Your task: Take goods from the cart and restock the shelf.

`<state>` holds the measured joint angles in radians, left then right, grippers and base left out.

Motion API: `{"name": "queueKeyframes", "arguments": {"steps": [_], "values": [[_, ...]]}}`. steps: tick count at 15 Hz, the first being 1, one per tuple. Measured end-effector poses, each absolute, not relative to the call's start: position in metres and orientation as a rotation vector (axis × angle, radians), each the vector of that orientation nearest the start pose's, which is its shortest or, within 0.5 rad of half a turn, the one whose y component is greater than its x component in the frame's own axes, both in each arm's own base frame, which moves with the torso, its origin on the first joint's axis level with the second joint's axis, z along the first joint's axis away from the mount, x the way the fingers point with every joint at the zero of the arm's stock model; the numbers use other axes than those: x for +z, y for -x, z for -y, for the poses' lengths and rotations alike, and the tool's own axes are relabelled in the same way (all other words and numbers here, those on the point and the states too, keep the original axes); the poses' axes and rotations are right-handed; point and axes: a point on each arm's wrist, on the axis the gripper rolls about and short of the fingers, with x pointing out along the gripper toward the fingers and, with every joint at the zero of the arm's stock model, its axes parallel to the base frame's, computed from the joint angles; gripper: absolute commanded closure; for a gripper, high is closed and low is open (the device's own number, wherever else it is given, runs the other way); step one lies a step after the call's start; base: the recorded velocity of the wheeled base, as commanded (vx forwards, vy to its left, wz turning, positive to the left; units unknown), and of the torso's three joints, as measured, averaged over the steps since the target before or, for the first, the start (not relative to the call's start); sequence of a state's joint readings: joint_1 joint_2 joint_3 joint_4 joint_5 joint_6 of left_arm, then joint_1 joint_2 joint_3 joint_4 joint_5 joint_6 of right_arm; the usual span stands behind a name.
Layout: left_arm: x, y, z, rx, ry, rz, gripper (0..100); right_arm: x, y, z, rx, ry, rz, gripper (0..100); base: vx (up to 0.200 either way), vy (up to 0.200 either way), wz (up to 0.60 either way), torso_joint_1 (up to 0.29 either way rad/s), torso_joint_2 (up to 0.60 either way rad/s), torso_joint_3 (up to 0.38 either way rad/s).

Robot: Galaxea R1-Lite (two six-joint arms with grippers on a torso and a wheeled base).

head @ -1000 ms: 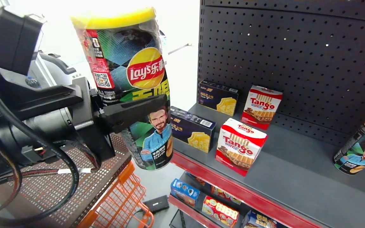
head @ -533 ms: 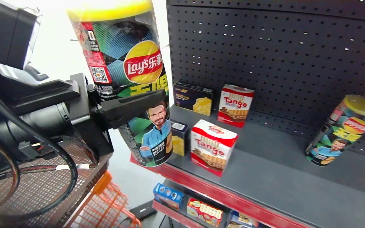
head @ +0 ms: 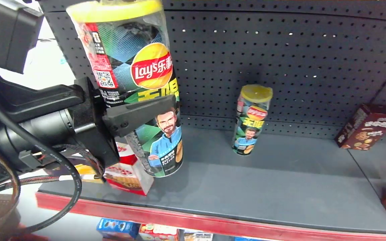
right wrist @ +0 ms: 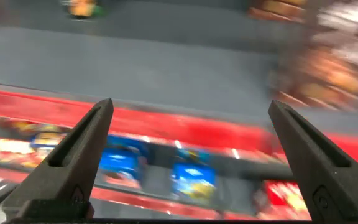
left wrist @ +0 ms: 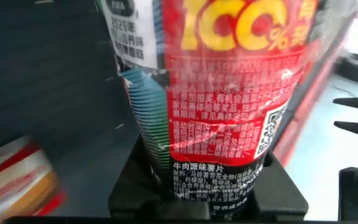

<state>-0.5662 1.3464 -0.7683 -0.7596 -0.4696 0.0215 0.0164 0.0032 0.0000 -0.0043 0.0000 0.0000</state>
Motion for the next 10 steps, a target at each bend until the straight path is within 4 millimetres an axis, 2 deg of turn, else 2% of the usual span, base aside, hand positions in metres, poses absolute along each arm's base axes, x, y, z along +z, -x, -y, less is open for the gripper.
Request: {"name": "queueKeyframes", "arguments": {"steps": [5, 6, 10], "values": [[0.275, -0.1799, 0.1251, -1.024, -0.011, 0.187, 100, 0.076, 0.0226, 0.0004, 0.016, 0.0, 0.001, 0, 0.0, 0.0, 0.0, 0.0, 0.0, 0.0], [0.2751, -0.18, 0.1248, -1.023, -0.011, 0.188, 100, 0.076, 0.0226, 0.0004, 0.016, 0.0, 0.001, 0, 0.0, 0.0, -0.6, -0.002, -0.01, 0.007], [0.2747, -0.18, 0.1244, -1.021, -0.012, 0.185, 100, 0.076, 0.0226, 0.0004, 0.016, 0.0, 0.001, 0, 0.0, 0.0, 0.0, 0.0, 0.0, 0.0]]}}
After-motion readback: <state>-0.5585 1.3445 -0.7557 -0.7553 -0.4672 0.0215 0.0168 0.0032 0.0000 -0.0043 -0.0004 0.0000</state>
